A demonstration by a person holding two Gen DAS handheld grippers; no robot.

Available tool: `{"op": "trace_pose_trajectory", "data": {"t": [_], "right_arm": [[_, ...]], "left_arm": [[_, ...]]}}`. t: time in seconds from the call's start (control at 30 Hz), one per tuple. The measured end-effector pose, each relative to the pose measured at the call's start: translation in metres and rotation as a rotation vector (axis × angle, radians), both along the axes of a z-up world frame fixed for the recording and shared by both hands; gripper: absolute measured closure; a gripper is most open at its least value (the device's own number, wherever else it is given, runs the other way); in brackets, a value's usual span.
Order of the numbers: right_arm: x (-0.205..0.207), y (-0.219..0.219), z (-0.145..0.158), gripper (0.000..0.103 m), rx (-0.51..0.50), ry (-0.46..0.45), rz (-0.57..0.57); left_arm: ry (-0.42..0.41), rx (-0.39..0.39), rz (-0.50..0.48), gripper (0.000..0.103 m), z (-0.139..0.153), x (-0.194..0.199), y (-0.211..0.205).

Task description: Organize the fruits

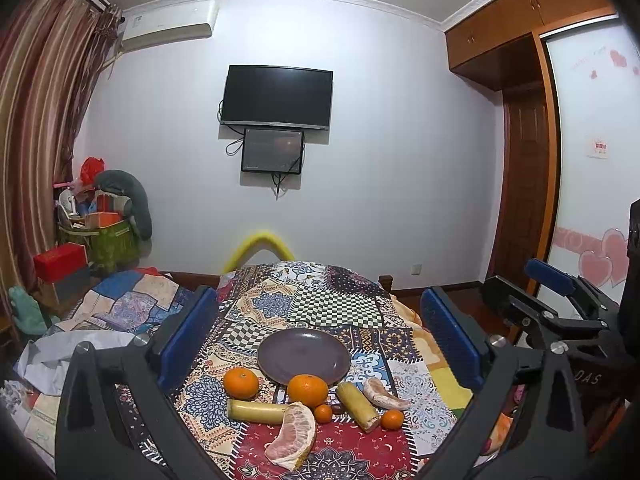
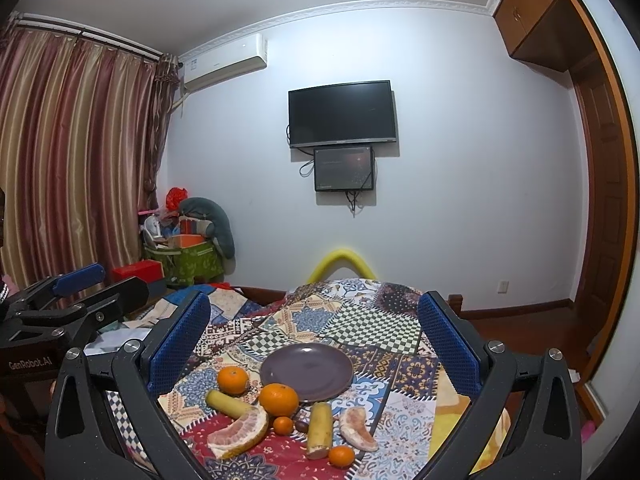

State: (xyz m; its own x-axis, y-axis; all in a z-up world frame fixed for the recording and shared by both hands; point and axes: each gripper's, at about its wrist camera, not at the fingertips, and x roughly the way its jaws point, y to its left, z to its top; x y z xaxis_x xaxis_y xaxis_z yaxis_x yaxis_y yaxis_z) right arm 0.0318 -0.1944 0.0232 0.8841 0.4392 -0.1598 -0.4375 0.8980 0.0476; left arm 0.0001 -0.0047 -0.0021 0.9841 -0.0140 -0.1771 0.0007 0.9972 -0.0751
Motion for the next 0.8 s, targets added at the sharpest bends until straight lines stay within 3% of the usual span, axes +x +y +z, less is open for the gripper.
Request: {"op": "trace_pose_trajectory", "data": {"t": [0.8], "right_arm": [[0.0007,0.0012,-0.0001,0.0,0.002,0.008,-0.001]], "left_arm": [[-0.001,-0.006,-0.001,0.001,-0.0004,0.0006,0.0028]]}}
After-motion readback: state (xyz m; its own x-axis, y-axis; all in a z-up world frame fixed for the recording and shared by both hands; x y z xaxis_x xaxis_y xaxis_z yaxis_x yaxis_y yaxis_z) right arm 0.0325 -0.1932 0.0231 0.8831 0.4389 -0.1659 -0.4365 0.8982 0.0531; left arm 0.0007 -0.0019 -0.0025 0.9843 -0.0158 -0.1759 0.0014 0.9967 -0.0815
